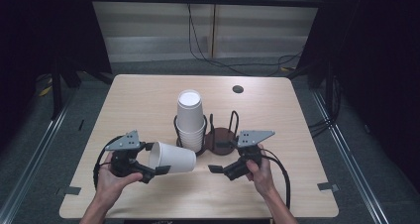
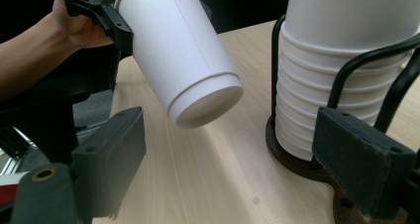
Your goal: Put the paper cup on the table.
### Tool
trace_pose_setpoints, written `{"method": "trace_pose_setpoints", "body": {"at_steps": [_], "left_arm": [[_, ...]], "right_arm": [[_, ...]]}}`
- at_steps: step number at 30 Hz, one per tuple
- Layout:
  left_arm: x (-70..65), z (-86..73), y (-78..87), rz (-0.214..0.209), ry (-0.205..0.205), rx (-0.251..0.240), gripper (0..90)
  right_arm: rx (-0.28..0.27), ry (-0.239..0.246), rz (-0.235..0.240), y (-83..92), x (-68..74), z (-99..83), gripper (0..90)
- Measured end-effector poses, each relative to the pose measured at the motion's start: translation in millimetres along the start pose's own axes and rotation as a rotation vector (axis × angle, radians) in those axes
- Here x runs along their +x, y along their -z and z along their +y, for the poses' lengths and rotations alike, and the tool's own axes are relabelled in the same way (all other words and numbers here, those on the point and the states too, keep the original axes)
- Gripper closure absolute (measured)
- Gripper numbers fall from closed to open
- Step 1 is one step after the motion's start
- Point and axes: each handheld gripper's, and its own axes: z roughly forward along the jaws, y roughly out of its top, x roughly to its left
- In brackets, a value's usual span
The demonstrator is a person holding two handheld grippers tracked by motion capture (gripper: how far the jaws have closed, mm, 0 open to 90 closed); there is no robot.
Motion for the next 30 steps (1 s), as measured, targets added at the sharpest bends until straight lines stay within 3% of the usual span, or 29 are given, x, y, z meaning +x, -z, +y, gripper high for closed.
{"method": "trace_pose_setpoints", "body": {"at_steps": [5, 14, 19, 23, 25, 30], "left_arm": [[10.8, -2.2, 10.8, 0.043, 0.043, 0.027, 12.2], [28.8, 0.3, 23.4, 0.124, 0.073, 0.101, 11.7], [32.8, 1.4, 22.9, 0.154, 0.08, 0.148, 11.3], [37.3, 6.4, 24.4, 0.206, 0.087, 0.182, 11.1], [38.9, 8.4, 21.1, 0.246, 0.08, 0.239, 10.8], [45.6, 13.5, 17.5, 0.295, 0.1, 0.291, 10.5]], "right_arm": [[-0.012, 0.002, -0.007, -0.1, 0.4, -0.8, 13.2], [-0.03, 0.005, -0.04, 4.1, 1.3, -3.0, 13.2], [-0.035, 0.002, -0.046, 6.0, 1.4, -3.8, 13.2], [-0.038, 0.004, -0.051, 7.0, 2.4, -4.8, 13.2], [-0.04, 0.005, -0.05, 7.3, 2.6, -4.8, 13.2], [-0.048, 0.008, -0.066, 8.9, 2.4, -5.2, 13.2]]}}
